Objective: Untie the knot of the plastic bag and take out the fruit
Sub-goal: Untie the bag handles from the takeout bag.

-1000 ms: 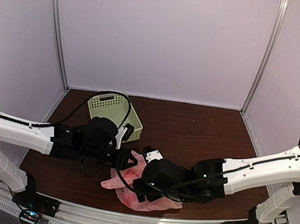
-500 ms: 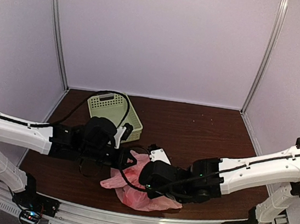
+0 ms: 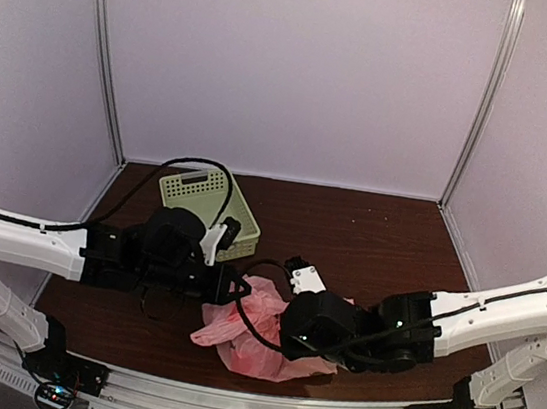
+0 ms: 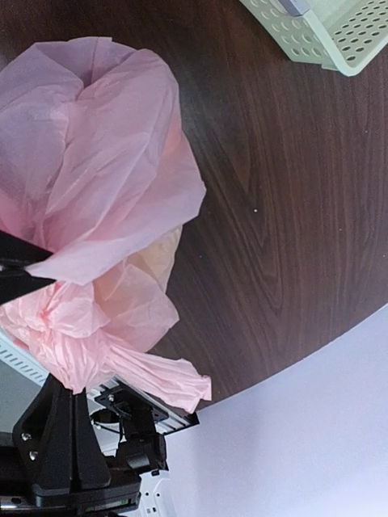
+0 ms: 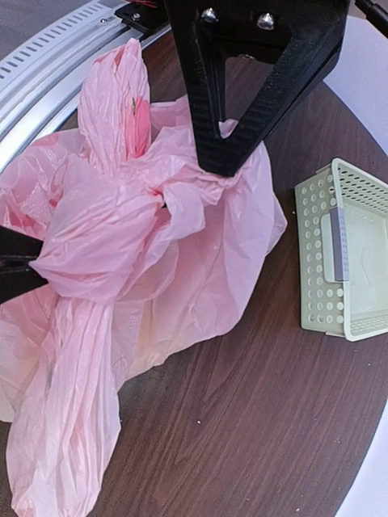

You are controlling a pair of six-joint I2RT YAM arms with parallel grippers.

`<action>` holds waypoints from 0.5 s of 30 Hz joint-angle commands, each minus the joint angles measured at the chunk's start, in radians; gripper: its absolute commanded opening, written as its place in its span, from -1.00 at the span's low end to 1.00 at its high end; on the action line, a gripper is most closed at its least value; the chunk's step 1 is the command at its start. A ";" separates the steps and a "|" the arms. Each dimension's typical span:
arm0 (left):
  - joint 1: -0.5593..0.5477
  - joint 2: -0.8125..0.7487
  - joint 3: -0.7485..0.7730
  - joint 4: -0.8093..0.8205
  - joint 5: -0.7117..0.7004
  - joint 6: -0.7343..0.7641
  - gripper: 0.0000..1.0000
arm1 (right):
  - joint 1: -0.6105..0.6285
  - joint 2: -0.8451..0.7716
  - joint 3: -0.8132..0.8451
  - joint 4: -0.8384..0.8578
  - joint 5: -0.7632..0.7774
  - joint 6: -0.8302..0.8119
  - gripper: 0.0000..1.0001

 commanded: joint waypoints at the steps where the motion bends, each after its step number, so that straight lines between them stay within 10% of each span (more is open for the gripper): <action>1: -0.002 -0.039 -0.031 0.052 -0.031 -0.006 -1.00 | -0.004 -0.068 -0.054 0.069 0.050 -0.076 -1.00; 15: 0.031 -0.070 -0.190 0.162 -0.034 -0.062 -1.00 | -0.018 -0.053 -0.216 0.162 -0.044 0.067 -1.00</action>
